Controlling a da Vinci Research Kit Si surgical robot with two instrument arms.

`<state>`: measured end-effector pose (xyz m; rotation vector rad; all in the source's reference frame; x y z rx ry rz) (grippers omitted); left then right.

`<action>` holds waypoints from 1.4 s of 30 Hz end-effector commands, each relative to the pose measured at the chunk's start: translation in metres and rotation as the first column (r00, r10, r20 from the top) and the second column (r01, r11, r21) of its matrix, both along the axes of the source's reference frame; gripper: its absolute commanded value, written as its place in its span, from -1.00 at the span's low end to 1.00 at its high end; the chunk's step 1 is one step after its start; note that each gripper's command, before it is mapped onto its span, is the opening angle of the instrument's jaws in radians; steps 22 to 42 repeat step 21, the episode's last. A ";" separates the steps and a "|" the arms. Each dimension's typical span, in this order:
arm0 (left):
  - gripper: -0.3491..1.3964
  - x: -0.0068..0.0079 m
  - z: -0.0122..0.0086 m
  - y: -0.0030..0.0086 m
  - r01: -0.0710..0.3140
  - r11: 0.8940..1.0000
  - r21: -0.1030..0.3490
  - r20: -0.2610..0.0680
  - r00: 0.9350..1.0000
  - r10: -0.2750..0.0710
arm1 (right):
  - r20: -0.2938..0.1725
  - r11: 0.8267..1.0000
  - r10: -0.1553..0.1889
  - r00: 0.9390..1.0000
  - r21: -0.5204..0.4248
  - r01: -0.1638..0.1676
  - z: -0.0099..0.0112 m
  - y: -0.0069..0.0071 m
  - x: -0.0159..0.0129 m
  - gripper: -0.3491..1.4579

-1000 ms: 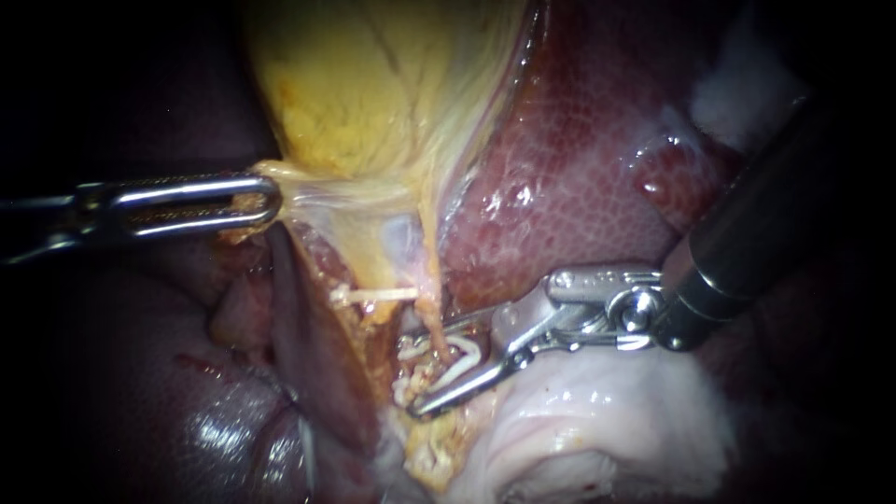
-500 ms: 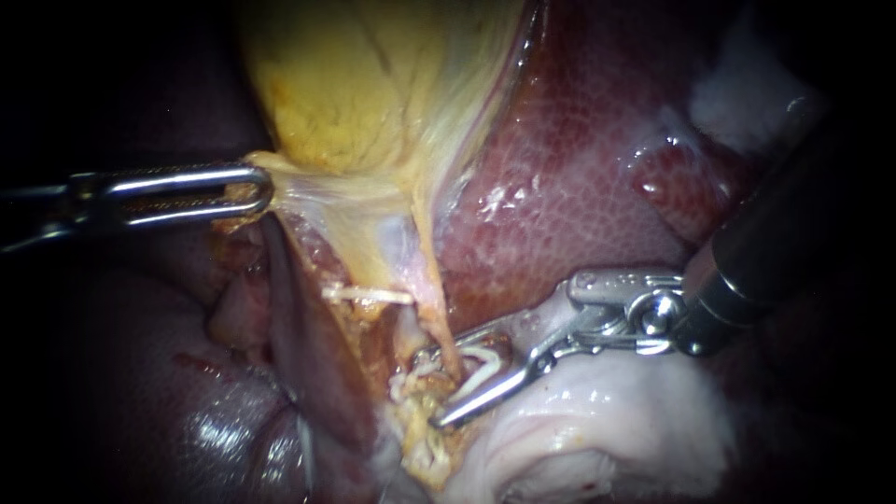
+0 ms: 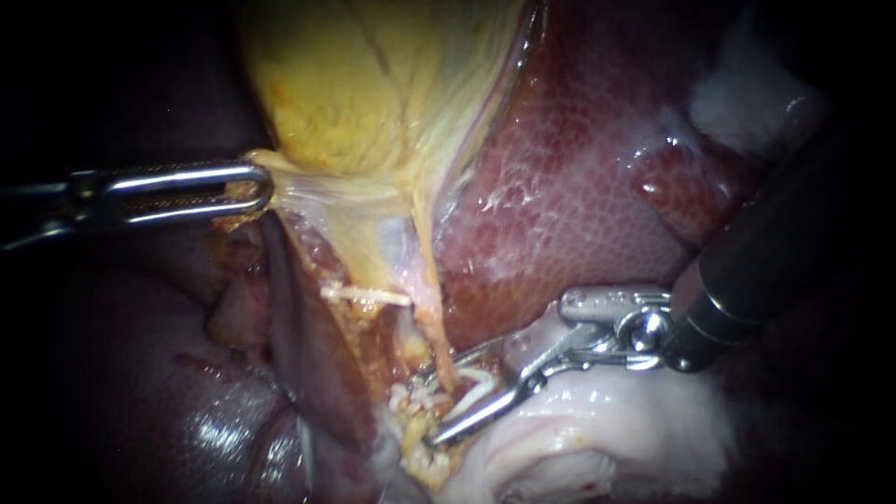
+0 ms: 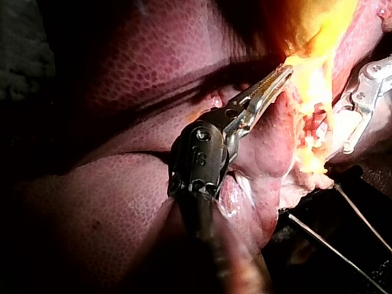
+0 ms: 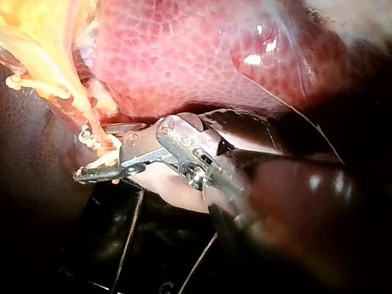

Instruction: Clipping first clip right tube

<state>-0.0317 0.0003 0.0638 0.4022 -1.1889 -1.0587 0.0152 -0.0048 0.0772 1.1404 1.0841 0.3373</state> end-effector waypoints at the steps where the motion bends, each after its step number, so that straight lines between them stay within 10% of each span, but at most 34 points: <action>1: -1.00 0.0000 0.0000 0.0000 0.000 1.000 0.000 0.000 1.000 0.000 | 0.004 1.000 0.000 1.000 0.015 0.000 -0.0001 0.0005 -0.0002 -1.00; 7: -1.00 0.0001 0.0001 0.0000 0.000 1.000 0.000 0.000 1.000 0.000 | 0.047 0.999 0.039 0.998 -0.005 -0.038 0.0002 0.0022 -0.0011 -1.00; 42: -1.00 0.0001 0.0003 -0.0001 0.000 1.000 -0.001 0.000 1.000 0.000 | 0.047 0.999 0.039 0.998 -0.006 -0.038 0.0004 0.0021 -0.0011 -1.00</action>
